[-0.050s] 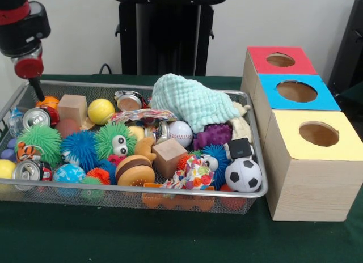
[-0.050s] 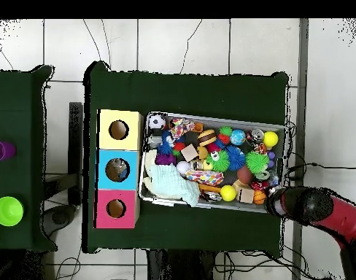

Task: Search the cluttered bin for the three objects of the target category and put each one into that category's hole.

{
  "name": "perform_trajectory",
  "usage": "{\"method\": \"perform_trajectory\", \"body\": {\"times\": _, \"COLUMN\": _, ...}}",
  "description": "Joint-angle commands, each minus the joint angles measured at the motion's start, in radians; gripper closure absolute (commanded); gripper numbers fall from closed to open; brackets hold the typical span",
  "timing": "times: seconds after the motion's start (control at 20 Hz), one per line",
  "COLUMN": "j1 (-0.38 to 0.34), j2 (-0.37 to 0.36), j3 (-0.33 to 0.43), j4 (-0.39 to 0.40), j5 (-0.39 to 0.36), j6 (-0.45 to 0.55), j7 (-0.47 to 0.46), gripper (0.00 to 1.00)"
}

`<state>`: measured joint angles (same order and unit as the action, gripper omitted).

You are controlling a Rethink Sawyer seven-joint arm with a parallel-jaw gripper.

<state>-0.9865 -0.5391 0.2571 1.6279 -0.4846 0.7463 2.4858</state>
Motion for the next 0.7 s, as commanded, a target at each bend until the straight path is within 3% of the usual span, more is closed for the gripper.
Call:
{"method": "perform_trajectory", "body": {"times": 0.05, "j1": 0.022, "j2": 0.073, "j3": 0.072, "j4": -0.096, "j5": -0.028, "j6": -0.046, "j7": -0.145, "gripper": 0.0}}
{"method": "perform_trajectory", "body": {"times": 0.2, "j1": 0.011, "j2": 0.087, "j3": 0.084, "j4": -0.128, "j5": -0.017, "j6": -0.022, "j7": -0.172, "gripper": 0.0}}
{"method": "perform_trajectory", "body": {"times": 0.7, "j1": -0.023, "j2": 0.069, "j3": 0.102, "j4": -0.114, "j5": -0.005, "j6": -0.014, "j7": -0.202, "gripper": 0.0}}
